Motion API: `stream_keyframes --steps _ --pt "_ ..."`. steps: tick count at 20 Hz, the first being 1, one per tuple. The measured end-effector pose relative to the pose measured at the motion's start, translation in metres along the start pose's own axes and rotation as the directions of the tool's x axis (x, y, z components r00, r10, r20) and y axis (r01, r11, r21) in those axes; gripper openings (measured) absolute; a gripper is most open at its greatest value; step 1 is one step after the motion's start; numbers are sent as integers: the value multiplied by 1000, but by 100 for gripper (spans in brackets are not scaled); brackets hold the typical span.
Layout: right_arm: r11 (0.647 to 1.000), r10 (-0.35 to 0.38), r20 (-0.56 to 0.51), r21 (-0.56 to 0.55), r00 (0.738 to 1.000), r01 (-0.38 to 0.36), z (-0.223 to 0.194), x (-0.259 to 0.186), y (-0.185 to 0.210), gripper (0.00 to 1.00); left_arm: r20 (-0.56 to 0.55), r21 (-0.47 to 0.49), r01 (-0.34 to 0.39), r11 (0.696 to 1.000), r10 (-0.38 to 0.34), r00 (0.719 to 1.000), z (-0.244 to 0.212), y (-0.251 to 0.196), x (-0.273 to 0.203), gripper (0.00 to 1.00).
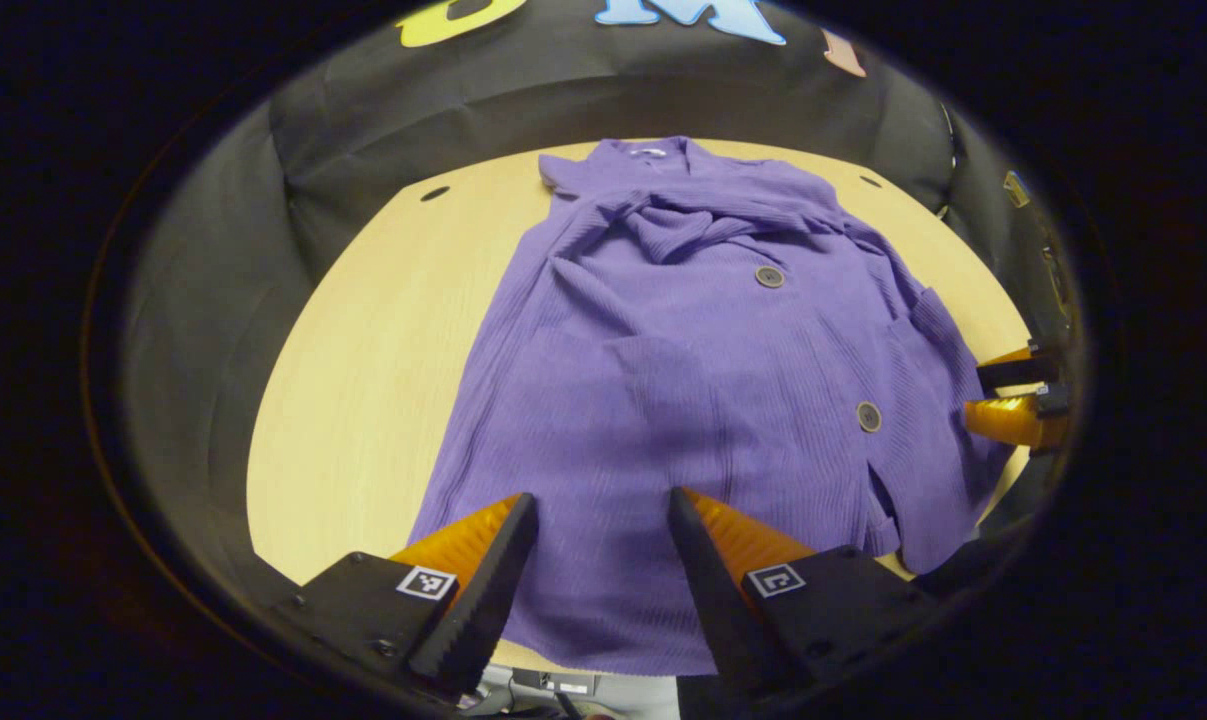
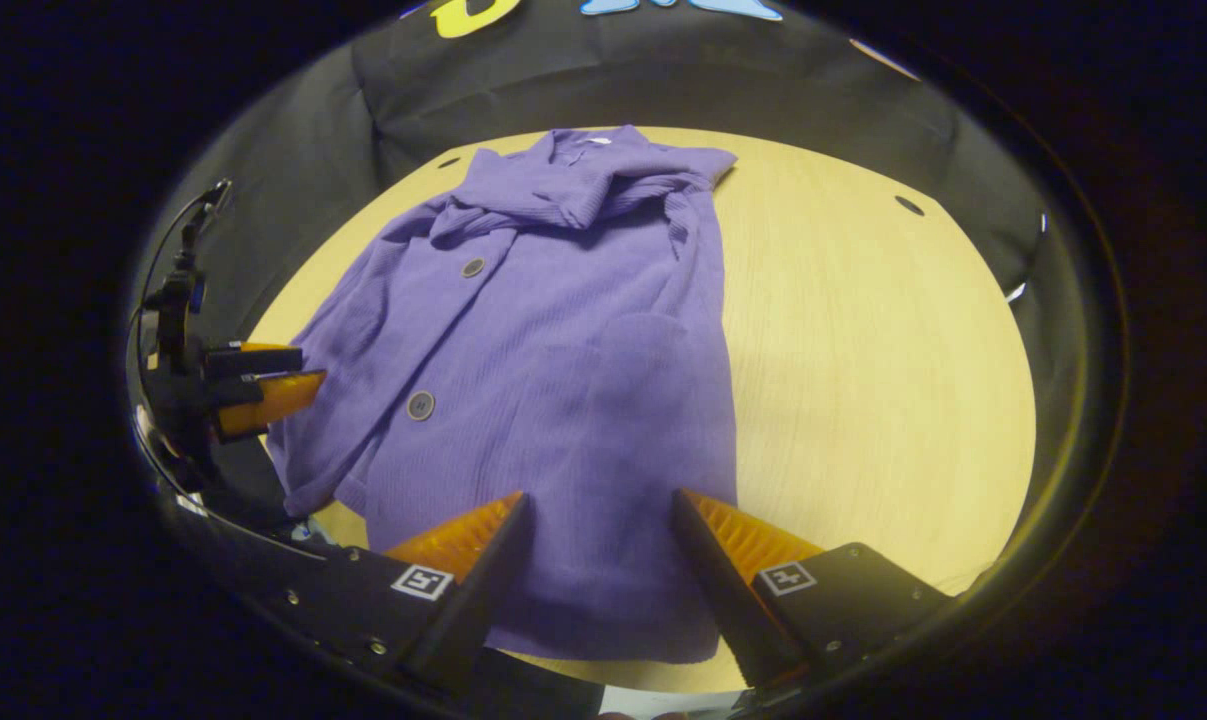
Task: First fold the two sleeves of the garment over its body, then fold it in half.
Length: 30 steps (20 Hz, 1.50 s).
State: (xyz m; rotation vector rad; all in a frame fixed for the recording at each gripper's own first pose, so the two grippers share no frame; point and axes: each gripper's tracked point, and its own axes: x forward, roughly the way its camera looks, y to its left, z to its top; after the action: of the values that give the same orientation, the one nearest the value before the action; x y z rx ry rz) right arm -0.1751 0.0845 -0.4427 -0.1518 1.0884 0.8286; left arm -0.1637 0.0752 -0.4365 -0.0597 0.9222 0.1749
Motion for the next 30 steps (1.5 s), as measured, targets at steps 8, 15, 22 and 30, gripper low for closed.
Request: stream_keyframes --steps 8,15,22,30 --pt "994 -39 45 -105 998 44 -5 3 8 84 39 30 31 999 -32 999 0 -25 5 57" --pt "999 13 13 31 1000 -14 5 8 17 7 56 -3 3 1000 -3 998 6 -31 5 7" --pt "982 41 44 181 998 -48 46 2 13 7 86 -70 36 997 -30 996 40 -26 1 7" --pt "973 56 198 207 979 -98 143 -13 -12 7 179 -152 56 987 -29 983 121 -8 5 7"
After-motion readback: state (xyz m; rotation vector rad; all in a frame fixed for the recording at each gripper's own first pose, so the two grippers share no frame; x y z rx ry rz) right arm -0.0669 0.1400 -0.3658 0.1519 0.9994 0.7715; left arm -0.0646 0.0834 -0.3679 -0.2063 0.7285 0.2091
